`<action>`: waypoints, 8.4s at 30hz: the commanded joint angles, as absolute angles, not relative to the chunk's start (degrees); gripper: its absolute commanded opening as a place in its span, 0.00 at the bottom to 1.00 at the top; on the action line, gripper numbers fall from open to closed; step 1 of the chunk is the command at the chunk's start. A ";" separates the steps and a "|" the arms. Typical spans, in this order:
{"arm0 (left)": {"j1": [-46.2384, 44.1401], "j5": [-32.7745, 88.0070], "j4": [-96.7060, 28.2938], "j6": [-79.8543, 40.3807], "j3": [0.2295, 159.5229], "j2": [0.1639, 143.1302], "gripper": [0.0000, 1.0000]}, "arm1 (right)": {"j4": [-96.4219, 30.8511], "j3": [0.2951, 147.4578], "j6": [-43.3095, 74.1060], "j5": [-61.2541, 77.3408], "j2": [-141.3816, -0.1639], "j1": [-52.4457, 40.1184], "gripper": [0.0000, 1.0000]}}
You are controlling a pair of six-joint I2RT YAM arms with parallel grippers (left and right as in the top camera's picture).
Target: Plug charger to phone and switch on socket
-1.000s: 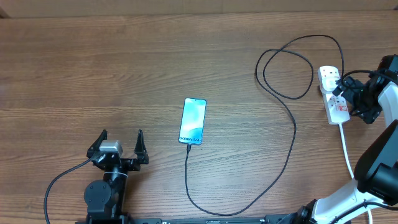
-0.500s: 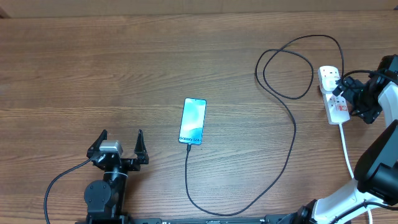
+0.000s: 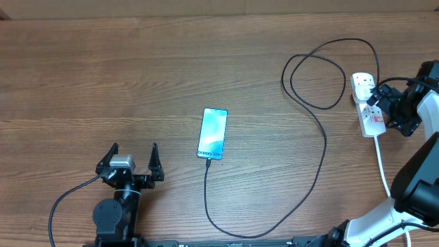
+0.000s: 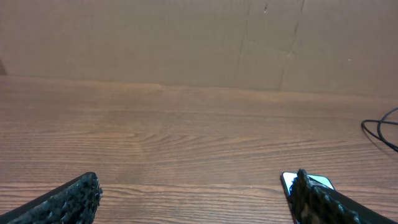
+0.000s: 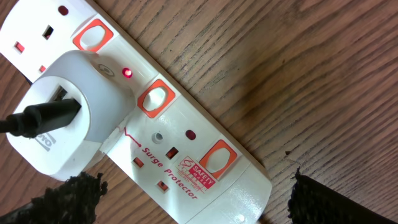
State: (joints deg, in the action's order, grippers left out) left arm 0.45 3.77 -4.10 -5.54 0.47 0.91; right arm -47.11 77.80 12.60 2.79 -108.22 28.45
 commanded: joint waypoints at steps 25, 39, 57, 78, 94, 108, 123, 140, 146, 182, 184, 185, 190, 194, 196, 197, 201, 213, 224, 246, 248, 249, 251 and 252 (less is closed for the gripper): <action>0.19 2.79 -4.32 -4.23 0.27 0.25 0.99 | -46.83 78.96 12.32 3.11 -102.21 26.11 1.00; 0.19 2.81 -4.32 -4.23 0.27 0.25 1.00 | -46.83 78.96 12.32 3.11 -93.51 13.43 1.00; 0.19 2.81 -4.32 -4.23 0.27 0.25 0.99 | -46.85 78.96 12.32 3.14 -85.12 -0.43 1.00; 0.19 2.79 -4.32 -4.23 0.27 0.25 0.99 | -46.85 78.83 12.32 3.11 -74.91 -0.69 1.00; 0.19 2.79 -4.32 -4.23 0.27 0.25 1.00 | -46.87 78.72 12.32 3.11 -75.26 -0.69 1.00; 0.19 2.79 -4.32 -4.23 0.27 0.25 1.00 | -46.92 75.68 12.32 3.11 -75.68 -0.69 1.00; 0.19 2.81 -4.32 -4.23 0.27 0.25 1.00 | -46.85 68.49 12.32 3.11 -76.05 -0.71 1.00; 0.19 2.81 -4.32 -4.23 0.27 0.25 0.99 | -46.81 58.83 12.32 3.11 -75.96 -0.71 1.00; 0.19 2.81 -4.32 -4.23 0.27 0.25 0.99 | -46.83 56.73 12.32 3.11 -75.68 -0.71 1.00; 0.19 2.79 -4.32 -4.23 0.27 0.25 0.99 | -46.85 54.33 12.32 3.11 -62.06 -0.71 1.00; 0.19 2.81 -4.32 -4.23 0.27 0.25 1.00 | -46.85 54.30 12.23 3.01 -61.49 -0.71 1.00; 0.19 2.81 -4.32 -4.23 0.27 0.25 1.00 | -46.87 54.30 12.08 2.61 -61.21 -0.75 1.00; 0.19 2.81 -4.32 -4.23 0.27 0.25 1.00 | -46.54 53.30 11.92 1.56 -59.90 -1.08 1.00; 0.19 2.79 -4.32 -4.23 0.27 0.25 1.00 | -40.49 48.38 11.66 -0.40 -58.30 -2.63 1.00; 0.19 2.79 -4.32 -4.23 0.27 0.25 0.99 | -35.68 44.45 11.68 -0.32 -57.39 -3.62 1.00; 0.19 2.79 -4.32 -4.23 0.27 0.25 1.00 | -33.21 42.61 11.70 -0.30 -56.97 -4.16 1.00; 0.19 2.79 -4.32 -4.23 0.27 0.25 0.99 | -23.64 36.53 11.68 -0.34 -55.79 -6.11 1.00; 0.19 2.79 -4.32 -4.23 0.27 0.25 0.99 | -19.94 33.95 11.94 0.36 -55.29 -6.39 1.00; 0.19 2.81 -4.32 -4.23 0.27 0.25 1.00 | -19.70 30.15 11.92 0.32 -55.29 -6.39 1.00; 0.19 2.81 -4.32 -4.23 0.27 0.25 0.99 | -11.46 25.21 11.94 2.09 -54.41 -6.39 1.00; 0.19 2.81 -4.32 -4.23 0.27 0.25 1.00 | -8.45 23.38 11.94 2.92 -53.60 -6.39 1.00; 0.19 2.81 -4.32 -4.23 0.27 0.25 1.00 | -6.90 22.33 11.94 3.22 -53.10 -6.39 1.00; 0.19 2.79 -4.32 -4.23 0.27 0.25 1.00 | -4.73 20.53 11.94 3.38 -52.10 -6.39 1.00; 0.19 2.79 -4.32 -4.23 0.27 0.25 1.00 | -4.14 19.90 11.94 3.36 -51.66 -6.39 1.00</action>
State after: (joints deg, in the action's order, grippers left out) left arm 0.45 3.57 -4.12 -5.52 0.47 0.91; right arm -5.54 21.74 11.97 2.52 -53.49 -6.09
